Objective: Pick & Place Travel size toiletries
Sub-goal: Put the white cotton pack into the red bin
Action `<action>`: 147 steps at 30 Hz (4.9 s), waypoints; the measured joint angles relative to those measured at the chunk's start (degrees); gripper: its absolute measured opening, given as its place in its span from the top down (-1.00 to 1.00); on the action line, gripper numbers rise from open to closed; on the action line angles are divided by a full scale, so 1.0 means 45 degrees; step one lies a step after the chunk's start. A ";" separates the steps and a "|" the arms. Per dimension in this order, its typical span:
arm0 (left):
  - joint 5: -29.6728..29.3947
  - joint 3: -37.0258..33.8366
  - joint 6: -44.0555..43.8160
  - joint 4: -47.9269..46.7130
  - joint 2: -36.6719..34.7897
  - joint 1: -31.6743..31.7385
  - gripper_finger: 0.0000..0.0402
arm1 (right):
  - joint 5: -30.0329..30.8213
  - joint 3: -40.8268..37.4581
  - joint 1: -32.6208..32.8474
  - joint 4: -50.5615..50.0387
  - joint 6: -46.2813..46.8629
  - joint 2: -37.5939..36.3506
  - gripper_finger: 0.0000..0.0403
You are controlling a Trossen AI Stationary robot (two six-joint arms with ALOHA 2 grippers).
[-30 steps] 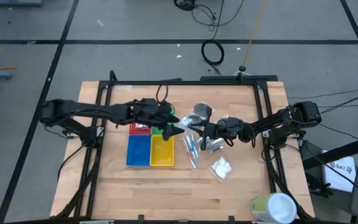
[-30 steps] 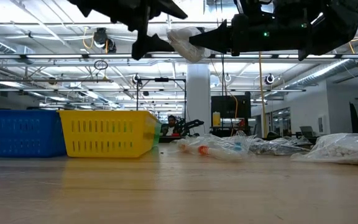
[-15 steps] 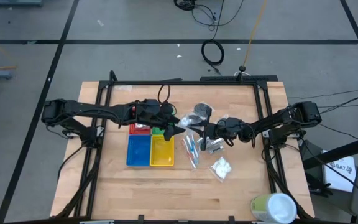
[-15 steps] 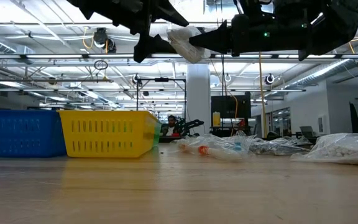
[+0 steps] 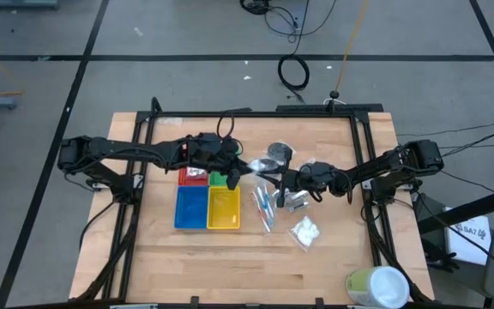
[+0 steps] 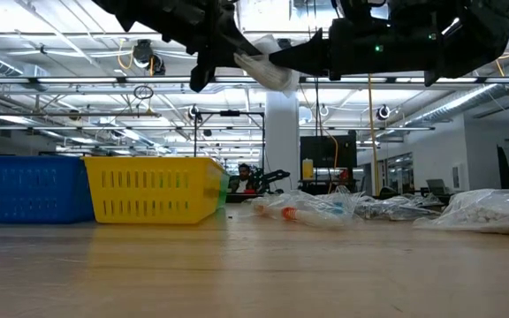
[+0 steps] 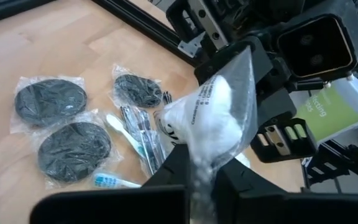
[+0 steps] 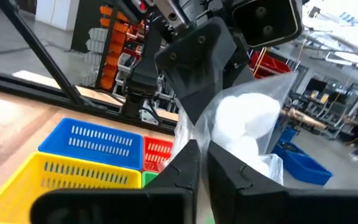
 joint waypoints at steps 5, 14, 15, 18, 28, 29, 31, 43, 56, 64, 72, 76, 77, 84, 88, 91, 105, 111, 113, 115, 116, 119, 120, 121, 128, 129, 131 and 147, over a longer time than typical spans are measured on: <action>-0.0005 0.0000 0.0201 0.0169 0.0000 0.0040 0.84 | -0.0025 0.0000 -0.0005 -0.0401 0.0592 -0.0249 0.58; -0.0004 0.0000 0.0660 0.0365 0.0000 0.0050 0.94 | 0.0117 0.0000 0.0000 -0.2587 0.2022 -0.1958 -0.31; -0.0005 0.0000 0.0664 0.0391 0.0000 0.0050 0.93 | 0.0339 0.0000 0.0000 -0.3087 0.2172 -0.2255 -0.39; -0.0075 0.0000 0.0663 0.0374 0.0000 0.0050 0.86 | 0.0747 -0.0005 0.0000 -0.4406 0.2447 -0.3108 -0.57; -0.1741 0.0000 0.1987 -0.1465 -0.1367 0.0042 0.93 | 0.0990 -0.0010 -0.0005 -0.8255 0.3930 -0.5405 -0.69; -0.2314 0.0000 0.1998 -0.1806 -0.1661 0.0016 0.91 | 0.0987 -0.0010 -0.0005 -0.8496 0.4018 -0.5566 -0.69; -0.3755 0.0000 0.2135 -0.3007 -0.2360 -0.0152 0.90 | 0.0990 -0.0010 -0.0005 -0.8904 0.4104 -0.5836 -0.67; -1.1997 -0.0005 -0.0807 -1.0601 -0.4590 -0.2374 0.95 | 0.1029 -0.0010 -0.0005 -0.9442 0.4158 -0.6154 -0.66; -1.2889 -0.1066 0.1391 -1.3211 -0.3514 -0.3278 0.95 | 0.1033 -0.0010 -0.0005 -0.9447 0.4192 -0.6154 -0.66; -1.1997 -0.2786 0.2761 -1.1272 -0.2256 -0.3277 0.89 | 0.1033 -0.0010 -0.0005 -0.9452 0.4177 -0.6154 -0.66; -1.0671 -0.3415 0.2629 -1.0690 -0.0892 -0.3316 0.95 | 0.1030 -0.0010 -0.0009 -0.9467 0.4184 -0.6154 -0.66; -1.0059 -0.3400 0.2470 -1.0594 -0.0335 -0.3316 0.88 | 0.1029 -0.0010 -0.0010 -0.9472 0.4184 -0.6154 -0.66; -0.9931 -0.3400 0.2411 -1.0580 -0.0214 -0.3312 0.82 | 0.1033 -0.0010 -0.0005 -0.9472 0.4187 -0.6154 -0.66; -0.9770 -0.3400 0.1807 -1.0605 0.0194 -0.3316 0.42 | 0.1029 -0.0010 -0.0010 -0.9506 0.4187 -0.6154 -0.66; -1.0052 -0.3400 0.1316 -1.0670 0.0192 -0.3316 0.15 | 0.1029 -0.0010 -0.0010 -0.9506 0.4187 -0.6154 -0.66; -1.0049 -0.3400 0.1209 -1.0668 0.0189 -0.3316 -0.11 | 0.1029 -0.0010 -0.0007 -0.9506 0.4189 -0.6154 -0.66; -0.9641 -0.1835 0.1575 -1.2209 0.0189 -0.3316 -0.84 | 0.1025 -0.0010 -0.0008 -0.9501 0.4180 -0.6154 -0.66; -0.9660 -0.1336 0.2342 -1.2406 -0.0031 -0.3316 -0.82 | 0.1024 -0.0010 -0.0010 -0.9528 0.4173 -0.6154 -0.66; -0.9675 -0.1316 0.2476 -1.2407 -0.0328 -0.3316 -0.80 | 0.1024 -0.0010 -0.0007 -0.9554 0.4167 -0.6154 -0.66; -0.9722 -0.1319 0.2343 -1.2414 -0.0873 -0.3316 -0.79 | 0.1024 -0.0010 -0.0005 -0.9554 0.4161 -0.6154 -0.66; -0.9783 -0.1311 0.2242 -1.2414 -0.1182 -0.3316 -0.78 | 0.1024 -0.0010 -0.0010 -0.9566 0.4157 -0.6154 -0.66; -0.9787 -0.1316 0.2193 -1.2313 -0.2296 -0.3316 -0.79 | 0.1024 -0.0010 -0.0008 -0.9605 0.4148 -0.6154 -0.66; -0.9802 -0.1316 0.2174 -1.2157 -0.2715 -0.3311 -0.80 | 0.1024 -0.0010 -0.0009 -0.9607 0.4148 -0.6154 -0.66; -0.9806 -0.1311 0.2164 -1.1995 -0.3175 -0.3316 -0.81 | 0.1024 -0.0010 -0.0006 -0.9612 0.4153 -0.6154 -0.66; -0.9762 -0.2496 0.3088 -0.8161 -0.6464 -0.3316 -0.81 | 0.0931 -0.0010 0.0083 -1.0012 0.5056 -0.6149 -0.66; -0.9746 -0.2894 0.3564 -0.7302 -0.6920 -0.3316 -0.80 | 0.0931 -0.0010 0.0179 -1.0171 0.5187 -0.6154 -0.66; -0.9683 -0.3829 0.4584 -0.5602 -0.7872 -0.3316 -0.79 | 0.0912 -0.0010 0.0531 -1.0477 0.5190 -0.6149 -0.66; -0.8632 -0.8602 0.9549 0.4615 -1.0321 -0.3264 -0.72 | 0.1334 0.6885 0.4006 -2.3388 1.0829 -0.1913 -0.66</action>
